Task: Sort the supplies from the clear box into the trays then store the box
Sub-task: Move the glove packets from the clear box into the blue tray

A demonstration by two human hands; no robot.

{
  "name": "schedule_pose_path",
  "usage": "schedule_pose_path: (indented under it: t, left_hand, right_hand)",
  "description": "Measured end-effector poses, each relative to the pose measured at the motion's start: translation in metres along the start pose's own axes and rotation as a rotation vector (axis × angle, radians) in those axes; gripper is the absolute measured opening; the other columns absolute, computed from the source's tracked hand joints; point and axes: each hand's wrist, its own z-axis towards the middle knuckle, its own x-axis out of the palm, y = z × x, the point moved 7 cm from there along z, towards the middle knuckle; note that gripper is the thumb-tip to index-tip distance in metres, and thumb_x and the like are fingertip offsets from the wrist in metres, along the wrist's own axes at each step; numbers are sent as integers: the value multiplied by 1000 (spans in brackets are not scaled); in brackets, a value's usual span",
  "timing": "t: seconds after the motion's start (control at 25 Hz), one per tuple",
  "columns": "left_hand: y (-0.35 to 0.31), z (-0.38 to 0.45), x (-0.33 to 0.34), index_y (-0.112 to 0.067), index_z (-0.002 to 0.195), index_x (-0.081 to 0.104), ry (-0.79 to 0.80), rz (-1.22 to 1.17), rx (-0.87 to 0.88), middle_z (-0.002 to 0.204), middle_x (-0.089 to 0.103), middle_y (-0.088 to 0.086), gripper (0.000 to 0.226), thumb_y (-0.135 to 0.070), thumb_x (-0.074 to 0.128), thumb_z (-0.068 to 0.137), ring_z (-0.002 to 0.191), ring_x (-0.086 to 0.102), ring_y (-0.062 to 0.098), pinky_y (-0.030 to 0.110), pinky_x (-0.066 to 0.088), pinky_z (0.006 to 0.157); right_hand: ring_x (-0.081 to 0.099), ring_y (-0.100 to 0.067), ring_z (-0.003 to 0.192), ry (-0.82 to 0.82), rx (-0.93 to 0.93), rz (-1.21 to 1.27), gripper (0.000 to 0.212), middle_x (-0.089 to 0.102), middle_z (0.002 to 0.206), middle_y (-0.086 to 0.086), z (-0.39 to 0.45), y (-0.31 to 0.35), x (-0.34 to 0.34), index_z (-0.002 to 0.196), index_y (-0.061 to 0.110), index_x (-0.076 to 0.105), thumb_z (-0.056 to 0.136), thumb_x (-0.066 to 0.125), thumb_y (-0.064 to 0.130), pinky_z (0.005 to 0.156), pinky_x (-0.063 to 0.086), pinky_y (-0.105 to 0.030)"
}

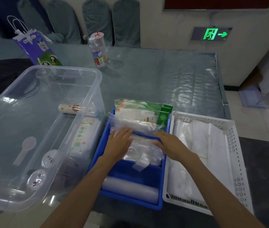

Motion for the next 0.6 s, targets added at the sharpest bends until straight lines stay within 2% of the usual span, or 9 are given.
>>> schedule_pose_path:
  t: [0.12,0.28,0.44,0.6]
  left_hand:
    - [-7,-5,-11,-18,132,52,-49,18,27,133,56,0,39,-31,45,96,126,50,20,45,37,106]
    - [-14,-12,-37,-18,120,61,-141,20,61,116,66,2,34,-23,64,87,107,62,22,40,48,92]
    - [-17,-20,-59,-20,113,65,-152,38,78,110,69,-2,29,-21,62,83,102,63,21,36,50,84]
    - [-15,-42,-96,-21,110,65,-256,33,97,109,68,-1,28,-20,61,82,101,63,22,38,50,87]
  right_hand:
    - [54,-23,118,-25,19,11,42,54,136,-5,-11,1,-7,135,18,47,100,40,40,98,43,-34]
    - [51,-22,123,-64,34,-25,44,51,140,-2,-24,10,-22,138,19,46,99,42,40,100,41,-33]
    - [53,-22,118,-112,28,-46,40,55,135,-4,-32,30,-34,133,18,50,99,42,38,97,43,-34]
    - [56,-21,115,-217,-14,-75,37,57,133,-2,-45,70,-49,131,20,52,99,43,37,95,46,-35]
